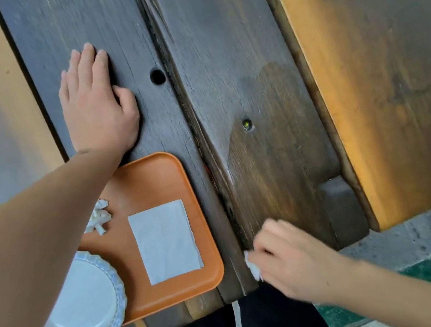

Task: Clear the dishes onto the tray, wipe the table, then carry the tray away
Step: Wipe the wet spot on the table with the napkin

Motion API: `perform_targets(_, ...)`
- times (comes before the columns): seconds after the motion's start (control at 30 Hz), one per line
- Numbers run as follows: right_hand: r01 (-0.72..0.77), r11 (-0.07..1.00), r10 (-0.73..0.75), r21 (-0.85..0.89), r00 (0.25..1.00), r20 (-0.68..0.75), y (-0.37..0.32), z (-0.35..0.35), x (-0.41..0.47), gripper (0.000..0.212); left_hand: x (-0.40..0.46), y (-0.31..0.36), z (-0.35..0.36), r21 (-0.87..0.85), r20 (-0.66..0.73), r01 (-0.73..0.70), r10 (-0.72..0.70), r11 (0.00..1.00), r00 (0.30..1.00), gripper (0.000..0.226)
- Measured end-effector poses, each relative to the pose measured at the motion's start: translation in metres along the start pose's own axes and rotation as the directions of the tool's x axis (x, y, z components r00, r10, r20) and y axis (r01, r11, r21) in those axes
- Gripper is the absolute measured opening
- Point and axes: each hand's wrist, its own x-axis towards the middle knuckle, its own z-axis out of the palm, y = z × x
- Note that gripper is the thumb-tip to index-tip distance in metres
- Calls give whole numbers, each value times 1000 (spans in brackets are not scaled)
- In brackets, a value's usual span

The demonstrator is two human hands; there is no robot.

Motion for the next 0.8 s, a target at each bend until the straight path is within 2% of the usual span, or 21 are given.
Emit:
perform_targets(0.1, 6, 999, -4, -48, 999, 53, -3, -1, -17, 11, -1, 1, -1, -2, 1, 1, -1, 1000, 1000, 59)
perform_targets(0.2, -112, 991, 98, -78, 983, -155, 24, -20, 15, 12, -1, 1, -1, -3, 4, -6, 6, 1000, 1000, 59)
perform_targets(0.27, -221, 972, 186, -75, 928, -322, 43, -31, 40, 12, -1, 0, -1, 0, 2, -6, 6, 1000, 1000, 59)
perform_targets(0.33, -271, 961, 232, -50, 893, -385, 45, -28, 41, 11, -1, 0, -1, 3, 2, -6, 6, 1000, 1000, 59)
perform_targets(0.4, -266, 964, 243, -20, 906, -347, 31, -16, 19, 13, 0, 0, 0, 7, 2, -5, 5, 1000, 1000, 59)
perform_targets(0.5, -277, 961, 275, 14, 944, -185, 1, 6, -23, 7, 0, 0, 0, 10, 5, -2, 2, 1000, 1000, 60)
perform_targets(0.57, -335, 941, 338, 49, 930, -141, -8, 11, -31, 10, 0, 0, 0, 12, 6, -3, 3, 1000, 1000, 59)
perform_targets(0.8, -570, 813, 577, 119, 760, -299, -2, -1, 29, 14, 0, -1, 1, 13, 7, -6, 6, 1000, 1000, 59)
